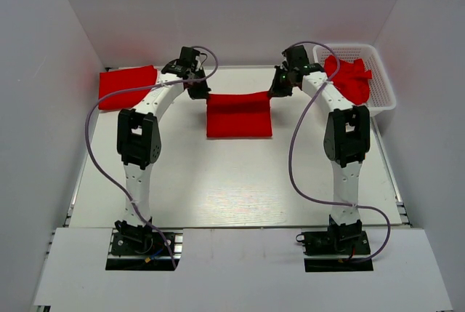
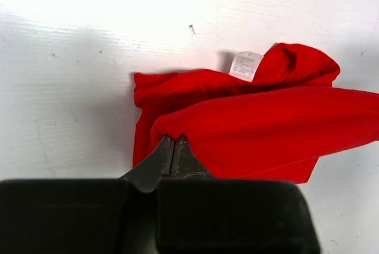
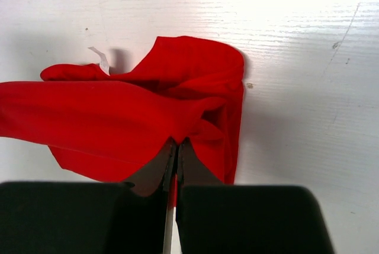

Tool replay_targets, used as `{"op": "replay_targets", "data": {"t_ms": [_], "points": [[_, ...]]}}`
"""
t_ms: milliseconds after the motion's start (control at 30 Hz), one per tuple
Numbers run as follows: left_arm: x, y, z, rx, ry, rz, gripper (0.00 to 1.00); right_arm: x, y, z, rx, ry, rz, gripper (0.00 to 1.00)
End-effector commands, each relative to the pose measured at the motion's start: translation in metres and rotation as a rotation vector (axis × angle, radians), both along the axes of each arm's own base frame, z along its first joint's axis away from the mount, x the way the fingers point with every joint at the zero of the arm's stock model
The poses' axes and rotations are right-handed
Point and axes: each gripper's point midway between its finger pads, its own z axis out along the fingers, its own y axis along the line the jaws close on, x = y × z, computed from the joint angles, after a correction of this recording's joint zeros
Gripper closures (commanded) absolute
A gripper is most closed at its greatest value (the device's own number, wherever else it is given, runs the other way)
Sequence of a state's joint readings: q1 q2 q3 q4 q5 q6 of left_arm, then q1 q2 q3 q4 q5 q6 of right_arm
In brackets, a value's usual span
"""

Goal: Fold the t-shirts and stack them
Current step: Fold the long partially folded tshirt into a neat square

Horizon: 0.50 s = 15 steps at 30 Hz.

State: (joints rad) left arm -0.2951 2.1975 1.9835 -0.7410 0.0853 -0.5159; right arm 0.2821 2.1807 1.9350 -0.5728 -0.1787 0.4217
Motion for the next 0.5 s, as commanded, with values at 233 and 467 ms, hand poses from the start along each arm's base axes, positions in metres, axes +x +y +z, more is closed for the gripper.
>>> {"op": "replay_targets", "data": {"t_ms": [233, 467], "points": [[0.031, 0.006, 0.028, -0.002, -0.108, -0.010, 0.00, 0.038, -0.005, 0.031, 0.030, -0.131, -0.035, 0.10], [0.024, 0.028, 0.072, 0.065, -0.190, 0.011, 0.00, 0.022, -0.010, 0.066, -0.014, -0.210, 0.001, 0.10]]}}
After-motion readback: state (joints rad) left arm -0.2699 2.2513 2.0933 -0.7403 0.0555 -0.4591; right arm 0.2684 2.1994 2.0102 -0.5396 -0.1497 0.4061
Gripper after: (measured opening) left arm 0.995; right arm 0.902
